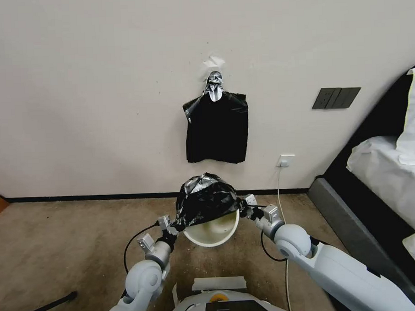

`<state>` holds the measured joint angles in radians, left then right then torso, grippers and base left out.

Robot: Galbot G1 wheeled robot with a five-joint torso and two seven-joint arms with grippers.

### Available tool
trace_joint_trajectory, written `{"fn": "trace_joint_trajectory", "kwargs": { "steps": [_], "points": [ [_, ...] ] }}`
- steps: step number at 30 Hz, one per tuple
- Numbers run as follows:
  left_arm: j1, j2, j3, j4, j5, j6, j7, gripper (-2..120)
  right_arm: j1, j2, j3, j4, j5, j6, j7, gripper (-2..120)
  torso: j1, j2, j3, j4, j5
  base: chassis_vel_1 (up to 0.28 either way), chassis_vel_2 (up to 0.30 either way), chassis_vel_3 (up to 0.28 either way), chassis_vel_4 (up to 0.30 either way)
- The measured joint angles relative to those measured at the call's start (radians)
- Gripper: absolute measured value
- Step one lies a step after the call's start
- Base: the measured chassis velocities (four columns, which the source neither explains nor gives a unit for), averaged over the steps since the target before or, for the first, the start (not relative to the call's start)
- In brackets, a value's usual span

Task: Place a trash bag onto the trash bin.

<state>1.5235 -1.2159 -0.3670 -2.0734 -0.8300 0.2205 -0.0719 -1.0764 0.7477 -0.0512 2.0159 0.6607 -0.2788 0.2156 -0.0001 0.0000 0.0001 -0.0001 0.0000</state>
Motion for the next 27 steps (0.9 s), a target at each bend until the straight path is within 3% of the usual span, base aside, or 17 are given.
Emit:
{"fn": "trace_joint_trajectory", "kwargs": {
  "steps": [11, 19, 24, 27],
  "points": [
    [-0.001, 0.007, -0.005, 0.004, 0.067, -0.038, 0.072, 1, 0.047, -0.045, -0.029, -0.069, -0.011, -0.091, -0.027, 0, 0.000, 0.000, 0.000, 0.0001, 0.0000, 0.000, 0.000, 0.000, 0.000],
    [-0.014, -0.001, -0.019, 0.005, 0.060, -0.040, 0.046, 1, 0.030, -0.040, -0.018, -0.054, -0.028, -0.110, -0.036, 0, 0.000, 0.000, 0.000, 0.0002, 0.0000, 0.000, 0.000, 0.000, 0.000],
    [-0.023, -0.001, -0.030, 0.014, 0.086, -0.017, 0.012, 1, 0.011, -0.030, -0.002, -0.028, -0.031, -0.073, -0.038, 15, 0.000, 0.000, 0.000, 0.0000, -0.0001, 0.000, 0.000, 0.000, 0.000],
    [-0.026, -0.008, -0.036, 0.025, 0.106, -0.002, -0.024, 1, -0.016, -0.016, 0.020, 0.009, -0.036, -0.054, -0.037, 32, 0.000, 0.000, 0.000, 0.0003, -0.0001, 0.000, 0.000, 0.000, 0.000]
  ]
}}
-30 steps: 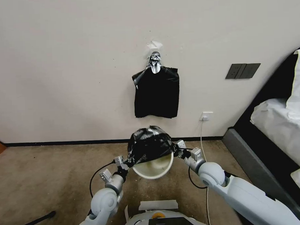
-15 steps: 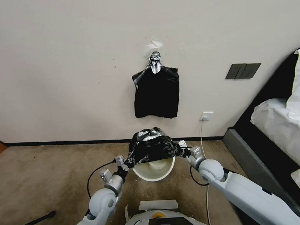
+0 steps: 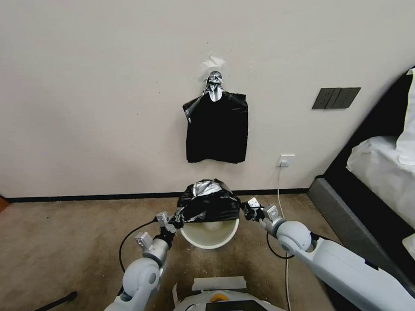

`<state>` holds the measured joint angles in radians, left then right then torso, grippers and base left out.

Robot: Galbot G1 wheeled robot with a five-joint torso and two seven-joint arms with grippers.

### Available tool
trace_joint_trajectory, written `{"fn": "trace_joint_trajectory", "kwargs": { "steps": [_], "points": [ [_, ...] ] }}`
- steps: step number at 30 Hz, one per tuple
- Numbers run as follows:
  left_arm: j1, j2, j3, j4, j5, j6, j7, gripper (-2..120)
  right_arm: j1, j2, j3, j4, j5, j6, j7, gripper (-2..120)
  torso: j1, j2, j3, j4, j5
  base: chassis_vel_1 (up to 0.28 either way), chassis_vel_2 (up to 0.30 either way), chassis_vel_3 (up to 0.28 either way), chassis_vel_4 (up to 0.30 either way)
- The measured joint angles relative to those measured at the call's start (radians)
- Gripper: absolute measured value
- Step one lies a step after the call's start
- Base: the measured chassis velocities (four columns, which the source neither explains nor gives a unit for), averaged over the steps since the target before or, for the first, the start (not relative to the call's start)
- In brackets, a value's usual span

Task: Place a trash bag onto the trash bin.

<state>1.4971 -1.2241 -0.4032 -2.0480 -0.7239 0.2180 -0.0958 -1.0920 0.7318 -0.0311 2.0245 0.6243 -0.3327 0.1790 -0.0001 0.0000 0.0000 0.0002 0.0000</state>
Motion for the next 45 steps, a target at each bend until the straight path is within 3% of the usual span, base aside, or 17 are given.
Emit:
{"fn": "trace_joint_trajectory", "kwargs": {
  "steps": [8, 12, 17, 19, 21, 26, 36, 38, 45],
  "points": [
    [-0.013, -0.018, -0.004, 0.013, 0.017, 0.020, -0.052, 1, -0.034, 0.017, 0.018, 0.027, -0.011, 0.027, 0.003, 57, 0.000, 0.000, 0.000, -0.0001, -0.0001, 0.000, 0.000, 0.000, 0.000],
    [-0.017, -0.027, -0.015, 0.020, 0.026, 0.038, -0.081, 1, -0.064, 0.052, 0.070, 0.030, -0.088, 0.084, 0.001, 76, 0.000, 0.000, 0.000, -0.0001, 0.0000, 0.000, 0.000, 0.000, 0.000],
    [-0.017, -0.027, -0.016, 0.028, 0.032, 0.042, -0.087, 1, -0.074, 0.073, 0.109, 0.041, -0.128, 0.141, -0.017, 89, 0.000, 0.000, 0.000, -0.0002, 0.0001, 0.000, 0.000, 0.000, 0.000],
    [-0.019, -0.025, -0.016, 0.031, 0.033, 0.043, -0.086, 1, -0.069, 0.064, 0.125, 0.046, -0.144, 0.232, -0.118, 98, 0.000, 0.000, 0.000, -0.0001, 0.0003, 0.000, 0.000, 0.000, 0.000],
    [-0.020, -0.024, -0.015, 0.031, 0.033, 0.043, -0.084, 1, -0.062, 0.043, 0.117, 0.036, -0.170, 0.265, -0.175, 100, 0.000, 0.000, 0.000, -0.0001, -0.0001, 0.000, 0.000, 0.000, 0.000],
    [-0.021, -0.021, -0.011, 0.025, 0.032, 0.044, -0.078, 1, -0.021, -0.009, 0.059, -0.009, -0.184, 0.305, -0.311, 100, 0.000, 0.000, 0.000, -0.0002, 0.0000, 0.000, 0.000, 0.000, 0.000],
    [-0.015, -0.022, -0.005, 0.007, 0.028, 0.044, -0.072, 1, 0.032, 0.013, 0.003, -0.073, -0.120, 0.298, -0.349, 96, 0.000, 0.000, 0.000, -0.0002, 0.0000, 0.000, 0.000, 0.000, 0.000],
    [-0.014, -0.022, -0.004, 0.007, 0.028, 0.044, -0.072, 1, 0.033, 0.015, -0.001, -0.073, -0.121, 0.298, -0.349, 93, 0.000, 0.000, 0.000, -0.0001, 0.0001, 0.000, 0.000, 0.000, 0.000],
    [-0.013, -0.031, 0.000, 0.009, 0.028, 0.044, -0.072, 1, 0.030, 0.035, -0.007, -0.058, -0.144, 0.303, -0.341, 65, 0.000, 0.000, 0.000, -0.0001, 0.0000, 0.000, 0.000, 0.000, 0.000]
  ]
}}
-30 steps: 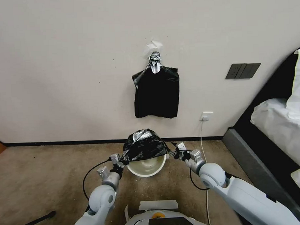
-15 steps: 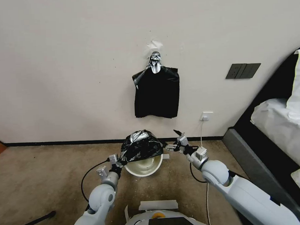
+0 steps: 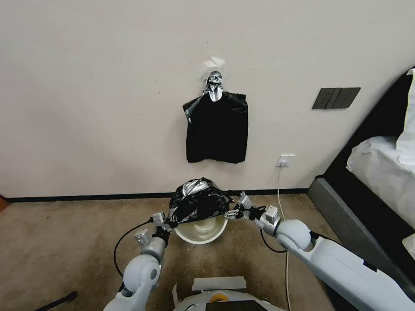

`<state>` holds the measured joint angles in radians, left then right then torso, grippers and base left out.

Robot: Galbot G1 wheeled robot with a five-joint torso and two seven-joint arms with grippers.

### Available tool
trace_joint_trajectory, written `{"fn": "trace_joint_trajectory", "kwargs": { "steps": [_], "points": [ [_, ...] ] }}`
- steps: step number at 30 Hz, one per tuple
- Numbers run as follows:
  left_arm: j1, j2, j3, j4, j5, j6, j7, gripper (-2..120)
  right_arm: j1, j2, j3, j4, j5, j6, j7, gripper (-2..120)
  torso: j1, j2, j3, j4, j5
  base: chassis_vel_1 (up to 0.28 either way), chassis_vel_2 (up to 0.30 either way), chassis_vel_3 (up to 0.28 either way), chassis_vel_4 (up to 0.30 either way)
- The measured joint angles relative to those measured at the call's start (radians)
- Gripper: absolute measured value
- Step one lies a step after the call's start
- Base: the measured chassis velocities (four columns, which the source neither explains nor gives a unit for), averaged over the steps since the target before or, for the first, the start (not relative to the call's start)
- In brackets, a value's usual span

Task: Place a trash bag onto the trash bin.

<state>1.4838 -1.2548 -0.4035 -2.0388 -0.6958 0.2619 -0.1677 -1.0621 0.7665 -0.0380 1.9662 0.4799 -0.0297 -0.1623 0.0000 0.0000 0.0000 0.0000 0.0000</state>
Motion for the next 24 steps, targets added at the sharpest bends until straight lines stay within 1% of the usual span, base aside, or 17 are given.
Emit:
{"fn": "trace_joint_trajectory", "kwargs": {
  "steps": [1, 2, 3, 4, 5, 8, 9, 11, 12, 13, 15, 16, 18, 21, 24],
  "points": [
    [0.000, 0.000, 0.000, 0.000, 0.000, 0.000, 0.000, 1, 0.000, 0.000, 0.000, 0.000, 0.000, 0.000, 0.000, 65, 0.000, 0.000, 0.000, 0.0000, 0.0000, 0.000, 0.000, 0.000, 0.000],
    [0.000, -0.001, 0.000, 0.001, 0.000, 0.000, 0.000, 1, -0.001, 0.002, -0.001, 0.001, -0.009, 0.004, 0.001, 58, 0.000, 0.000, 0.000, 0.0000, -0.0001, 0.000, 0.000, 0.000, 0.000],
    [-0.001, -0.002, 0.000, 0.001, 0.000, 0.000, -0.001, 1, -0.002, 0.003, -0.001, 0.000, -0.013, 0.007, 0.001, 55, 0.000, 0.000, 0.000, 0.0000, 0.0000, 0.000, 0.000, 0.000, 0.000],
    [-0.001, -0.003, 0.000, 0.003, 0.000, 0.000, -0.001, 1, -0.004, 0.004, -0.002, -0.002, -0.017, 0.011, 0.003, 48, 0.000, 0.000, 0.000, 0.0000, 0.0000, 0.000, 0.000, 0.000, 0.000],
    [-0.001, -0.003, 0.000, 0.003, 0.000, 0.000, -0.001, 1, -0.004, 0.004, -0.002, -0.002, -0.017, 0.011, 0.003, 48, 0.000, 0.000, 0.000, 0.0000, 0.0000, 0.000, 0.000, 0.000, 0.000],
    [-0.003, -0.006, 0.004, 0.005, 0.000, 0.000, -0.002, 1, -0.007, 0.008, -0.005, -0.003, -0.021, 0.018, 0.004, 37, 0.000, 0.000, 0.000, 0.0001, 0.0001, 0.000, 0.000, 0.000, 0.000],
    [-0.003, -0.006, 0.004, 0.005, 0.000, 0.000, -0.002, 1, -0.007, 0.008, -0.005, -0.003, -0.021, 0.018, 0.004, 37, 0.000, 0.000, 0.000, 0.0001, 0.0001, 0.000, 0.000, 0.000, 0.000],
    [-0.005, -0.007, 0.004, 0.008, -0.001, 0.000, -0.002, 1, -0.009, 0.010, -0.006, -0.003, -0.021, 0.021, 0.004, 28, 0.000, 0.000, 0.000, 0.0000, 0.0000, 0.000, 0.000, 0.000, 0.000],
    [-0.007, -0.008, 0.004, 0.010, -0.002, 0.000, -0.003, 1, -0.009, 0.010, -0.006, -0.003, -0.022, 0.023, 0.004, 22, 0.000, 0.000, 0.000, -0.0002, 0.0000, 0.000, 0.000, 0.000, 0.000],
    [-0.007, -0.008, 0.004, 0.010, -0.002, 0.000, -0.003, 1, -0.009, 0.010, -0.006, -0.003, -0.022, 0.023, 0.004, 22, 0.000, 0.000, 0.000, -0.0002, 0.0000, 0.000, 0.000, 0.000, 0.000],
    [-0.009, -0.008, 0.004, 0.014, -0.002, 0.000, -0.004, 1, -0.008, 0.011, -0.006, -0.004, -0.021, 0.026, 0.006, 11, 0.000, 0.000, 0.000, 0.0000, 0.0000, 0.000, 0.000, 0.000, 0.000],
    [-0.009, -0.008, 0.004, 0.014, -0.002, 0.000, -0.004, 1, -0.008, 0.011, -0.006, -0.004, -0.021, 0.026, 0.006, 11, 0.000, 0.000, 0.000, 0.0000, 0.0000, 0.000, 0.000, 0.000, 0.000],
    [-0.010, -0.009, 0.004, 0.017, -0.003, 0.001, -0.007, 1, -0.008, 0.011, -0.007, -0.005, -0.021, 0.030, 0.006, 0, 0.000, 0.000, 0.000, 0.0000, 0.0000, 0.000, 0.000, 0.000, 0.000],
    [-0.012, -0.010, 0.003, 0.020, -0.003, 0.003, -0.011, 1, -0.008, 0.013, -0.008, -0.006, -0.020, 0.035, 0.006, 0, 0.000, 0.000, 0.000, 0.0000, 0.0000, 0.000, 0.000, 0.000, 0.000],
    [-0.016, -0.014, 0.001, 0.022, -0.005, 0.018, -0.029, 1, -0.011, 0.015, -0.009, -0.001, -0.013, 0.051, -0.001, 0, 0.000, 0.000, 0.000, 0.0000, 0.0000, 0.000, 0.000, 0.000, 0.000]
  ]
}}
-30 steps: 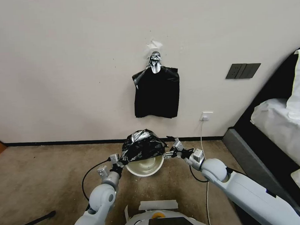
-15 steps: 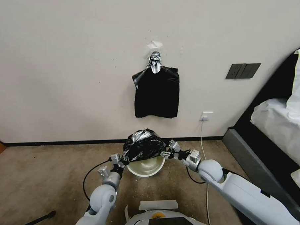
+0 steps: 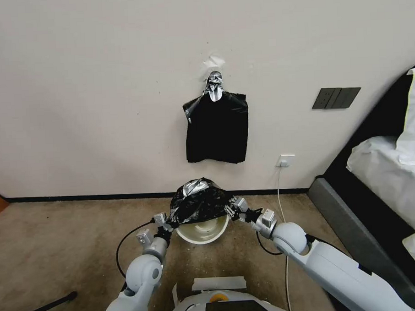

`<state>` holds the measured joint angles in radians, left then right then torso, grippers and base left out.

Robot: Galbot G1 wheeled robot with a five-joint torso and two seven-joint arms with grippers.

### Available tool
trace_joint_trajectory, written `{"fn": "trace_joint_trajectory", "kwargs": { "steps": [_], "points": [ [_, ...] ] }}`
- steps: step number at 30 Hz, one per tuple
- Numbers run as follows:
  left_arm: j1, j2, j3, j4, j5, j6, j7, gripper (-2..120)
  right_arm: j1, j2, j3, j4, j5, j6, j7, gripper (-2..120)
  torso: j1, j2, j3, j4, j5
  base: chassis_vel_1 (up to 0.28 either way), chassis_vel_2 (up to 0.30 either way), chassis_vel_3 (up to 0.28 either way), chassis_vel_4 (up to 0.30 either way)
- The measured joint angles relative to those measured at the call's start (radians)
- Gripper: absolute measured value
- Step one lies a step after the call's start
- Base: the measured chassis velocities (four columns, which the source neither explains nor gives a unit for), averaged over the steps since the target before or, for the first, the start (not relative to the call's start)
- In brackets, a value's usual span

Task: Place a trash bag onto the trash bin.

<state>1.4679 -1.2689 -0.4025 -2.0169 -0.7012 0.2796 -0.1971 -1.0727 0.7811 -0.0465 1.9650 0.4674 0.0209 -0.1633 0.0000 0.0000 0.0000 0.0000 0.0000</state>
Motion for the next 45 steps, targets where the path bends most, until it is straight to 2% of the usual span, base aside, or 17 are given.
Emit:
{"fn": "trace_joint_trajectory", "kwargs": {
  "steps": [4, 7, 11, 21, 29, 32, 37, 41, 45],
  "points": [
    [-0.003, -0.003, -0.005, 0.000, -0.024, 0.006, -0.011, 1, -0.008, -0.002, 0.000, 0.013, 0.017, 0.016, -0.027, 0, 0.000, 0.000, 0.000, 0.0001, 0.0000, 0.000, 0.000, 0.000, 0.000],
    [-0.014, -0.013, -0.013, -0.014, -0.096, 0.018, -0.041, 1, -0.037, -0.021, -0.001, 0.041, 0.037, 0.050, -0.111, 0, 0.000, 0.000, 0.000, 0.0000, 0.0000, 0.000, 0.000, 0.000, 0.000],
    [-0.022, -0.023, -0.018, -0.021, -0.126, 0.026, -0.061, 1, -0.074, -0.037, -0.011, 0.069, 0.035, 0.077, -0.194, 0, 0.000, 0.000, 0.000, 0.0000, 0.0000, 0.000, 0.000, 0.000, 0.000],
    [-0.037, -0.034, -0.040, -0.033, -0.167, 0.048, -0.099, 1, -0.107, -0.048, -0.011, 0.088, 0.020, 0.095, -0.287, 0, 0.000, 0.000, 0.000, 0.0002, -0.0001, 0.000, 0.000, 0.000, 0.000],
    [-0.058, -0.042, -0.056, -0.060, -0.247, 0.078, -0.166, 1, -0.139, -0.051, -0.007, 0.066, -0.014, 0.132, -0.352, 0, 0.000, 0.000, 0.000, -0.0001, 0.0000, 0.000, 0.000, 0.000, 0.000],
    [-0.064, -0.045, -0.070, -0.079, -0.302, 0.120, -0.217, 1, -0.144, -0.047, 0.000, 0.047, -0.047, 0.158, -0.398, 0, 0.000, 0.000, 0.000, 0.0001, 0.0000, 0.000, 0.000, 0.000, 0.000],
    [-0.069, -0.048, -0.084, -0.093, -0.344, 0.158, -0.253, 1, -0.141, -0.043, 0.005, 0.021, -0.090, 0.182, -0.422, 0, 0.000, 0.000, 0.000, -0.0001, -0.0001, 0.000, 0.000, 0.000, 0.000],
    [-0.067, -0.048, -0.122, -0.133, -0.443, 0.233, -0.301, 1, -0.131, -0.024, 0.021, -0.062, -0.187, 0.256, -0.460, 0, 0.000, 0.000, 0.000, 0.0001, 0.0000, 0.000, 0.000, 0.000, 0.000],
    [-0.064, -0.050, -0.143, -0.156, -0.505, 0.266, -0.328, 1, -0.129, -0.006, 0.023, -0.129, -0.246, 0.309, -0.474, 0, 0.000, 0.000, 0.000, 0.0000, 0.0001, 0.000, 0.000, 0.000, 0.000]
  ]
}}
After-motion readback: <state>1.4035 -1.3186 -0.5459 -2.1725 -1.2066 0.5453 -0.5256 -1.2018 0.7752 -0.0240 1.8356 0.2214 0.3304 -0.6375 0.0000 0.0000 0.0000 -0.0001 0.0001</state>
